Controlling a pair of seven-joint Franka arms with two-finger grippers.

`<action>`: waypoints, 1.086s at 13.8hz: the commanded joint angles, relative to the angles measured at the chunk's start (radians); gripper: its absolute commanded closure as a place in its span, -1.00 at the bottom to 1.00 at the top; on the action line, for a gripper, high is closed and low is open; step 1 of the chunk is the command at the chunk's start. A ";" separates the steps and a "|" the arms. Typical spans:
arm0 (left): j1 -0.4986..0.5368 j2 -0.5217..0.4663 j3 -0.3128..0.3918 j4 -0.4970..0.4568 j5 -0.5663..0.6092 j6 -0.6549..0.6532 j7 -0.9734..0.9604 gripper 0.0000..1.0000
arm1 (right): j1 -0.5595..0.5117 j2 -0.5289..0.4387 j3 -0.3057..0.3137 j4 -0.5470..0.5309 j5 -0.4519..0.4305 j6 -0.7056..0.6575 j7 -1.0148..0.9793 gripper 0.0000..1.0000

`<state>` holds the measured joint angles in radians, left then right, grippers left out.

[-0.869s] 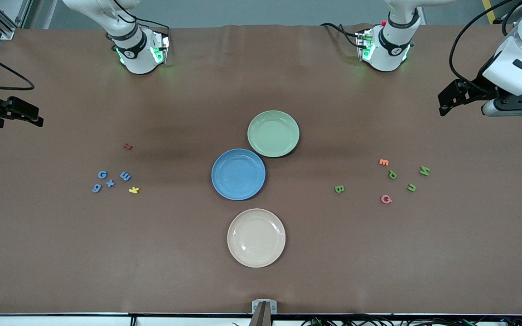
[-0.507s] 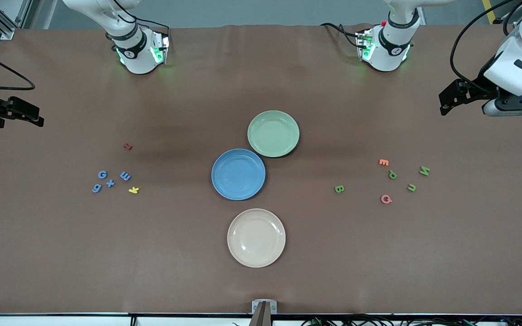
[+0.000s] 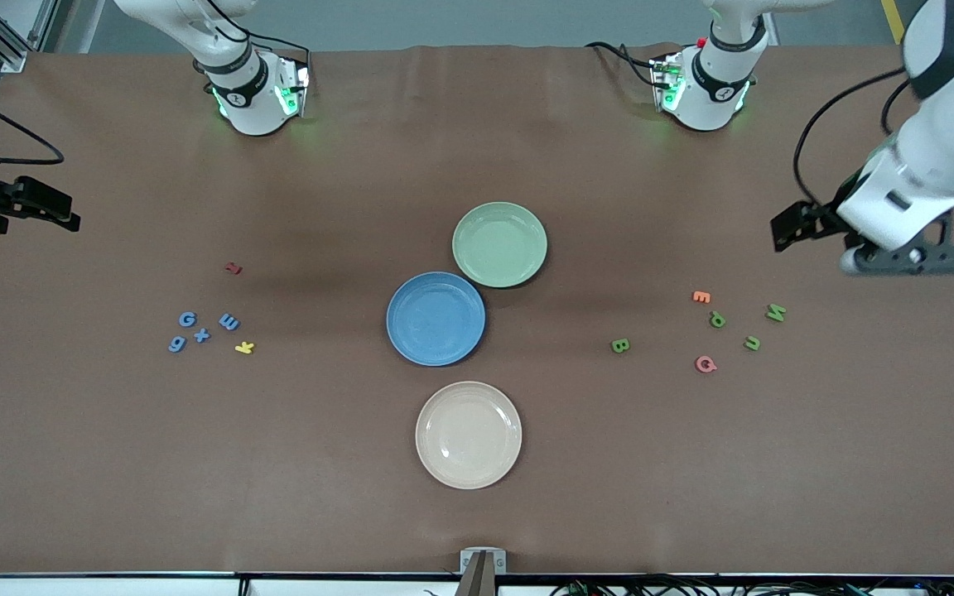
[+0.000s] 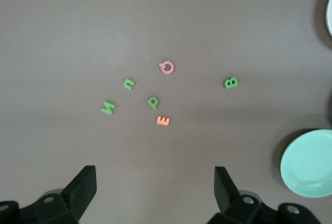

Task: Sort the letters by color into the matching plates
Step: 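Reach the left gripper down toward the green letters, then grasp the green B with the left gripper while the right gripper reaches blue letters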

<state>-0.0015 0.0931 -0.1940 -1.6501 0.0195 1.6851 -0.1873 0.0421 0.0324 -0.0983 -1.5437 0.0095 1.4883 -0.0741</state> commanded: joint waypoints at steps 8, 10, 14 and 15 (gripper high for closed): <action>-0.152 0.247 -0.025 -0.161 0.028 0.453 -0.314 -1.00 | -0.053 0.067 0.005 -0.030 -0.023 0.026 -0.013 -1.00; -0.161 0.298 -0.025 -0.198 0.059 0.556 -0.380 -0.98 | -0.086 0.142 0.006 -0.036 -0.023 0.094 -0.015 -1.00; -0.173 0.419 -0.025 -0.217 0.082 0.709 -0.497 -0.75 | -0.117 0.265 0.005 -0.097 -0.025 0.287 -0.016 -1.00; -0.178 0.448 -0.025 -0.217 0.082 0.743 -0.510 -0.67 | -0.122 0.280 0.006 -0.139 -0.025 0.356 -0.016 -1.00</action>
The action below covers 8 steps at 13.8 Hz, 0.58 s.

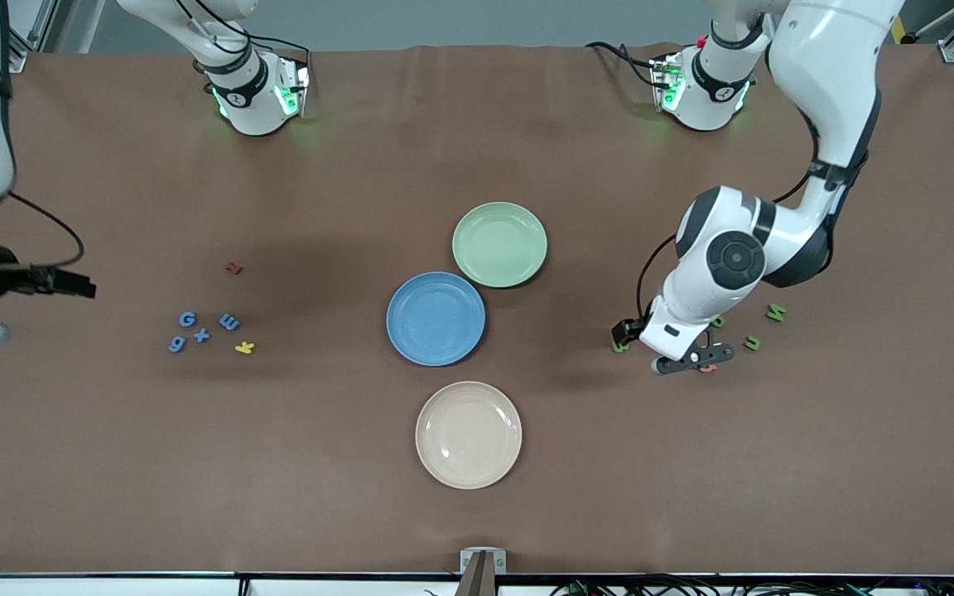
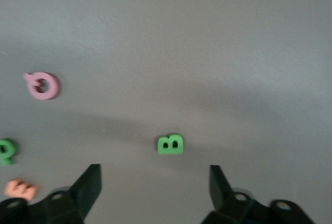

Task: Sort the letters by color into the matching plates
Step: 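Grasp the green B with the left gripper while the right gripper reaches blue letters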

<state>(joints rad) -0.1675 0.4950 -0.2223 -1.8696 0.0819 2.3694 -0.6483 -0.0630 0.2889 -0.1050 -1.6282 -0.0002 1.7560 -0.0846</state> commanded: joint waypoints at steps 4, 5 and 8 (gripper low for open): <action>-0.023 0.123 0.006 0.006 0.042 0.103 -0.063 -0.54 | -0.015 0.119 0.014 -0.113 -0.011 0.247 -0.003 -1.00; -0.021 0.132 0.006 0.006 0.047 0.111 -0.073 -0.52 | -0.012 0.156 0.015 -0.104 -0.004 0.264 -0.003 -0.99; -0.023 0.146 0.008 0.007 0.049 0.113 -0.074 -0.46 | -0.012 0.242 0.015 -0.088 0.002 0.342 0.006 -0.98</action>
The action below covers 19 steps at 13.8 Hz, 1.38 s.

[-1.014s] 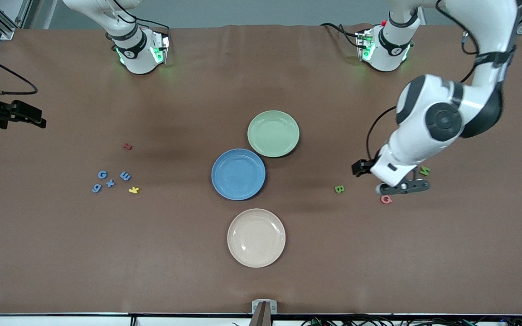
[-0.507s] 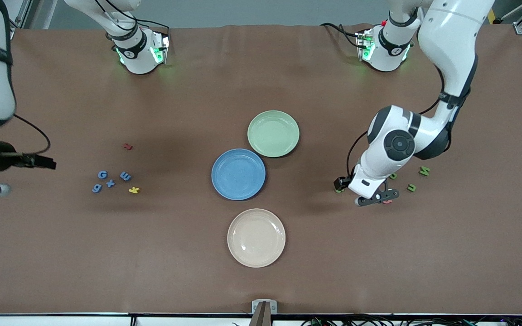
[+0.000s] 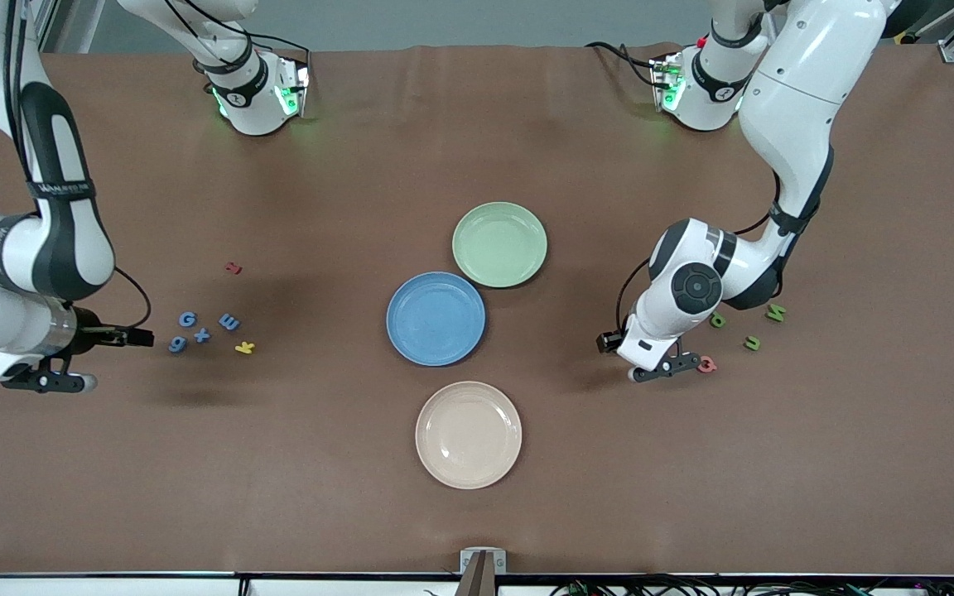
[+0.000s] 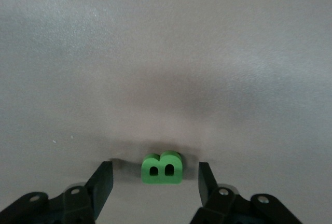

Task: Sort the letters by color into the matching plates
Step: 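Grasp the green B with the left gripper while the right gripper reaches blue letters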

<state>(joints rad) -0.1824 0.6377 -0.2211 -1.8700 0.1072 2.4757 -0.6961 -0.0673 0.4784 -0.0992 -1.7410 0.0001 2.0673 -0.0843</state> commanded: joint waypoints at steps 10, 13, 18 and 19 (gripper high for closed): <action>-0.009 0.001 0.008 0.012 0.025 -0.006 -0.028 0.75 | 0.001 0.140 0.009 0.003 0.003 0.066 0.011 -0.35; -0.054 -0.053 0.008 0.015 0.023 -0.087 -0.052 0.95 | -0.003 0.154 0.009 -0.003 0.003 0.076 0.009 -0.32; -0.222 -0.142 0.002 0.012 0.023 -0.222 -0.292 0.96 | -0.002 0.154 0.009 -0.041 0.003 0.126 0.009 -0.28; -0.265 -0.142 -0.001 0.011 0.025 -0.228 -0.377 0.98 | -0.002 0.154 0.009 -0.043 0.003 0.128 0.009 -0.24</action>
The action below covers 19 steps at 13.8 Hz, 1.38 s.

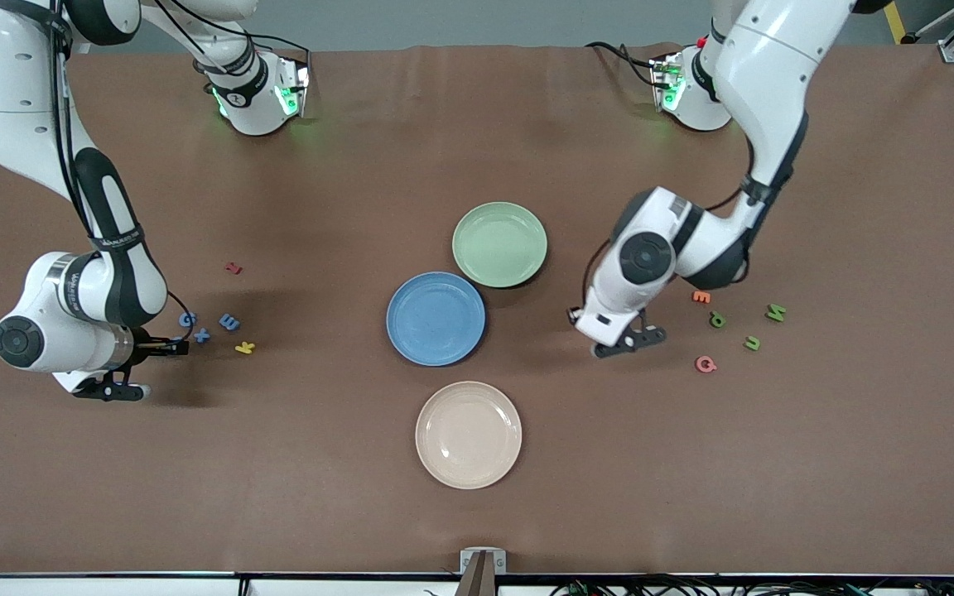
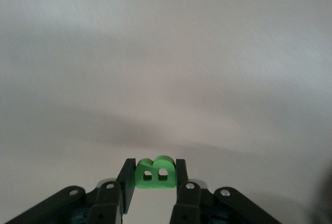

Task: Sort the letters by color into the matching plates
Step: 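Place the green B on the green plate with the left gripper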

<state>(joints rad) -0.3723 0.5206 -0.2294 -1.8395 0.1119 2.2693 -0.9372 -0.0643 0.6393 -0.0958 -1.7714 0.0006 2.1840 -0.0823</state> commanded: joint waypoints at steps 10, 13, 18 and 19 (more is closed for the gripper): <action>-0.303 0.029 -0.010 -0.033 0.005 0.016 -0.550 -0.69 | -0.008 -0.001 0.005 -0.033 0.003 0.023 0.009 -0.12; -0.293 0.007 -0.018 -0.033 0.005 0.006 -0.615 -1.00 | -0.008 -0.001 0.005 -0.034 0.003 0.023 0.009 0.02; -0.137 -0.102 -0.013 -0.038 0.018 -0.071 -0.511 -0.99 | -0.009 -0.001 0.007 -0.036 0.003 0.025 0.009 0.28; -0.087 -0.122 -0.015 -0.038 0.018 -0.095 -0.461 -0.99 | -0.011 -0.001 0.007 -0.036 0.003 0.025 0.009 0.32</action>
<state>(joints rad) -0.5358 0.4570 -0.2358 -1.8573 0.1159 2.2185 -1.4638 -0.0650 0.6394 -0.0970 -1.8000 0.0006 2.1953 -0.0820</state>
